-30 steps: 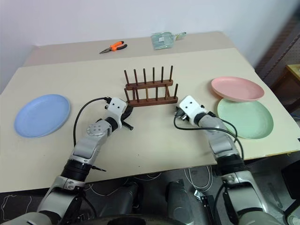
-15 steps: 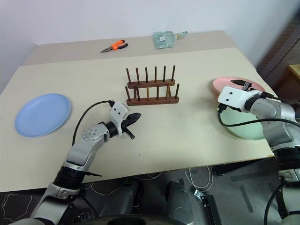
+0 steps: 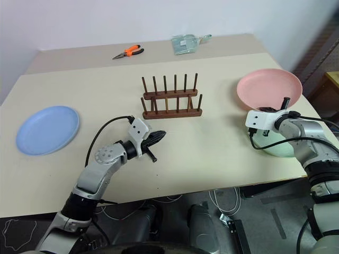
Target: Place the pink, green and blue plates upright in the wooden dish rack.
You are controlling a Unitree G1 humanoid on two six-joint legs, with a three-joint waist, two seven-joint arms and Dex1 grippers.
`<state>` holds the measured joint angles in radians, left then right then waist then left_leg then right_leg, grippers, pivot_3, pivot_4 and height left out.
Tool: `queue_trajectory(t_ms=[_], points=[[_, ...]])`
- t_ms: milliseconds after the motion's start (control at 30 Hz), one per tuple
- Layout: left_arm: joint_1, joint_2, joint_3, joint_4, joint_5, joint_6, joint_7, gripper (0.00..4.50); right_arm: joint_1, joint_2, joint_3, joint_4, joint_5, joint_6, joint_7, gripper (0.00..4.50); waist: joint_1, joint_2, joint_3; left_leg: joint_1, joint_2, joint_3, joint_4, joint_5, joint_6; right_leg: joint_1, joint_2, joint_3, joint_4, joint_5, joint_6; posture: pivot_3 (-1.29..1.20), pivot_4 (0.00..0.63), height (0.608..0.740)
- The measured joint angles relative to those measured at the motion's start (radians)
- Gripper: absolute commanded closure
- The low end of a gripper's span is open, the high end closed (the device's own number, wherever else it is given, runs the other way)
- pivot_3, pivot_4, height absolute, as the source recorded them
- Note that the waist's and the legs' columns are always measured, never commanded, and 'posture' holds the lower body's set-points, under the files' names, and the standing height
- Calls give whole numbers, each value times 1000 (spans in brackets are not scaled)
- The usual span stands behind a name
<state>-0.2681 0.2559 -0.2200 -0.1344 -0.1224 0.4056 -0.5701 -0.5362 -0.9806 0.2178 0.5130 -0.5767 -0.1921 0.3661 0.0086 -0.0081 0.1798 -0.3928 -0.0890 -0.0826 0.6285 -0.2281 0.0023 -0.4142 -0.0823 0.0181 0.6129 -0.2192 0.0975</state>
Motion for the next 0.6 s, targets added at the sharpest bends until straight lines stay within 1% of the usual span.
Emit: queue_trajectory(t_ms=[67, 133, 200, 267, 300, 333, 367, 400, 500, 600], points=[[0, 1, 1, 0, 0, 0, 1, 4500, -5, 7, -28, -60, 24, -18, -23, 4446, -2, 1, 0, 0, 0, 0, 0, 0, 0, 0, 0, 0, 0, 0, 0, 0, 150, 740], [0, 5, 8, 0, -2, -1, 1, 4500, -28, 75, -109, -143, 151, -14, -4, 4446, -10, -1, 1, 0, 1, 0, 0, 0, 0, 0, 1, 0, 0, 0, 0, 0, 150, 740], [-1, 9, 13, 1, -8, -1, 1, 4500, -52, 189, -185, -290, 380, 59, 77, 4446, -20, -2, 2, 0, 2, -1, 0, 0, 0, 0, 1, 0, 1, 2, 4, 0, 150, 740], [-2, 9, 13, 1, -12, -3, -1, 4500, -61, 289, -227, -457, 627, 188, 168, 4446, -19, -2, 2, 0, 2, -3, 0, 0, 0, 1, 1, -1, 1, 2, 4, 0, 150, 740], [-1, 14, 13, 2, -12, -5, -3, 4500, -62, 344, -254, -558, 808, 307, 212, 4446, -17, -2, 2, 0, 1, -4, 0, 0, 0, 0, 1, -1, 1, 2, 4, 0, 150, 740], [-1, 20, 14, 3, -12, -6, -4, 4500, -63, 375, -265, -605, 898, 367, 225, 4446, -14, -2, 2, -1, 1, -5, 1, 0, 0, 1, 0, -1, 0, 2, 4, 0, 150, 740], [-1, 25, 18, 5, -12, -8, -5, 4500, -65, 422, -285, -674, 1037, 459, 230, 4446, -10, -2, 2, -1, 1, -6, 1, 0, 0, 1, -1, -1, 0, 2, 4, 0, 150, 740], [-1, 27, 19, 6, -11, -10, -4, 4500, -65, 453, -296, -721, 1132, 529, 228, 4446, -5, -2, 2, -1, 0, -5, 1, -1, 1, 1, -1, -1, 0, 2, 3, 0, 150, 740], [4, 29, 20, 6, -10, -21, 1, 4500, -68, 491, -325, -767, 1259, 654, 189, 4446, 8, -3, 2, -2, 0, -5, 1, -1, 1, 1, -2, -2, -1, 0, 0, 0, 150, 740], [23, 28, 19, 5, -10, -21, 5, 4500, -61, 524, -349, -767, 1310, 725, 134, 4446, 4, -2, 2, -4, 0, -4, 0, -1, 1, -3, -4, -1, -1, 0, 0, 0, 150, 740]])
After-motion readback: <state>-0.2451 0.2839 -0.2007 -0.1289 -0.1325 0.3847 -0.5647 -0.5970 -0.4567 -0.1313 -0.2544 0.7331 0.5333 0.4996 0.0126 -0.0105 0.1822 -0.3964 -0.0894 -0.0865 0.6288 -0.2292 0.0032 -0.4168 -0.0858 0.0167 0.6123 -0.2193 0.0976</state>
